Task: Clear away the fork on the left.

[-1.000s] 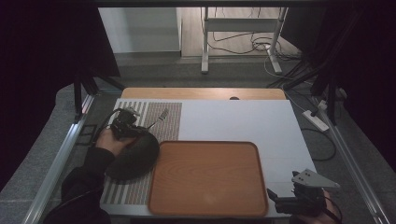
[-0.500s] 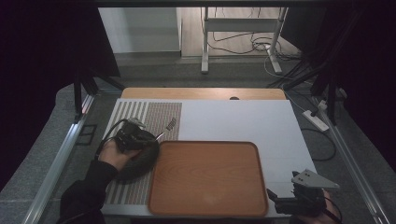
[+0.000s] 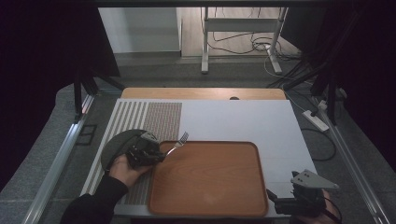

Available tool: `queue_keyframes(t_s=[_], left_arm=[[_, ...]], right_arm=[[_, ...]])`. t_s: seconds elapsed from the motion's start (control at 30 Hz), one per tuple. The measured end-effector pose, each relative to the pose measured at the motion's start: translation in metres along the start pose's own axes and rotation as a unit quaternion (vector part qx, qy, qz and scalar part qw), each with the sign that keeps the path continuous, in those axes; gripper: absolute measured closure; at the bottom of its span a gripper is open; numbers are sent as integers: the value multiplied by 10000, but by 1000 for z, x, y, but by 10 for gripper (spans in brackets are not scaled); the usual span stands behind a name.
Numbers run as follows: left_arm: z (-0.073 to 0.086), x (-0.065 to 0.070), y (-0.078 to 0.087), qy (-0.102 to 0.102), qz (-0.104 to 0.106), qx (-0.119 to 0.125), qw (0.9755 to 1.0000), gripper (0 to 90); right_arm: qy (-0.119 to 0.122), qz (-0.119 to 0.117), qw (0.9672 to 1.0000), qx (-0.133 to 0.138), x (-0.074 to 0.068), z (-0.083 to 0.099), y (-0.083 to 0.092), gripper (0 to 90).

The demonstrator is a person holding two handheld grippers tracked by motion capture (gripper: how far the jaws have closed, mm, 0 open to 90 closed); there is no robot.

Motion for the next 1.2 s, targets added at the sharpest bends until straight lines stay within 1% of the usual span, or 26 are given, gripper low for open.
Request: queue_keyframes(t_s=[0.07, 0.13, 0.3, 0.47, 0.53, 0.57, 0.63, 0.7, 0.73, 0.8, 0.83, 0.87, 0.9, 0.93, 0.97, 1.0, 1.03, 1.13, 1.2], left_arm=[[-1, 7, -4, -30, 23, -65, 10000, 778], [-3, 13, -9, -60, 0, -146, 9999, 779], [-7, 25, -18, -117, 62, -238, 9996, 778], [-9, 41, -33, -287, 144, -455, 9984, 778], [-10, 47, -38, -346, 124, -563, 9977, 778], [-10, 49, -41, -390, 144, -621, 9972, 778], [-10, 52, -46, -397, 181, -719, 9965, 777], [-9, 53, -48, -392, 243, -781, 9959, 776], [-9, 53, -49, -396, 306, -801, 9955, 772], [-10, 52, -48, -440, 245, -745, 9959, 760], [-12, 51, -46, -441, 234, -677, 9965, 742], [-15, 50, -42, -476, 262, -545, 9970, 714], [-18, 50, -40, -521, 322, -435, 9972, 730], [-22, 51, -39, -517, 383, -345, 9973, 765], [-25, 51, -39, -545, 446, -308, 9970, 802], [-29, 52, -39, -610, 522, -307, 9963, 843], [-31, 53, -41, -652, 543, -300, 9959, 882], [-42, 58, -49, -856, 476, -420, 9943, 889], [-48, 60, -53, -927, 469, -476, 9934, 889]], right_arm=[[5, 2, 10000, -3, 0, 0, 0, 0], [17, 1, 10000, -6, 0, 0, 0, 0], [34, 6, 10000, -22, -1, 0, 0, 0], [52, 4, 10000, -26, -1, 0, 0, 0], [58, 5, 10000, -26, -1, 0, 0, 0], [60, 4, 10000, -25, -1, 0, 0, 0], [61, 4, 10000, -20, -1, 0, 0, 0], [63, -3, 10000, -17, -1, 0, 0, 0], [64, -3, 10000, -18, -1, 0, 0, 0], [66, -5, 10000, -18, -1, 0, 0, 0], [69, -6, 10000, -20, -1, 0, 0, 0], [69, -6, 10000, -17, -1, 0, -1, 0], [76, -3, 10000, -32, -1, 0, -1, 0], [80, 0, 10000, -33, -1, 0, -1, 0], [87, 0, 10000, -39, -2, 0, -1, 0], [88, 0, 10000, -43, -1, 0, -1, 0], [83, -1, 10000, -45, -1, 0, -1, 0], [77, 1, 10000, -48, -1, 0, -1, 0], [79, 0, 10000, -50, -1, 0, -1, 0]])
Point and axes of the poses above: each handheld gripper's, and its own axes: y roughly backward along the jaws, z roughly out of its underside, x roughly to its right, the point moved 4 cm from there along -y, roughly forward along the jaws, and after that the axes turned 13 degrees about -x, right-handed, at the moved point
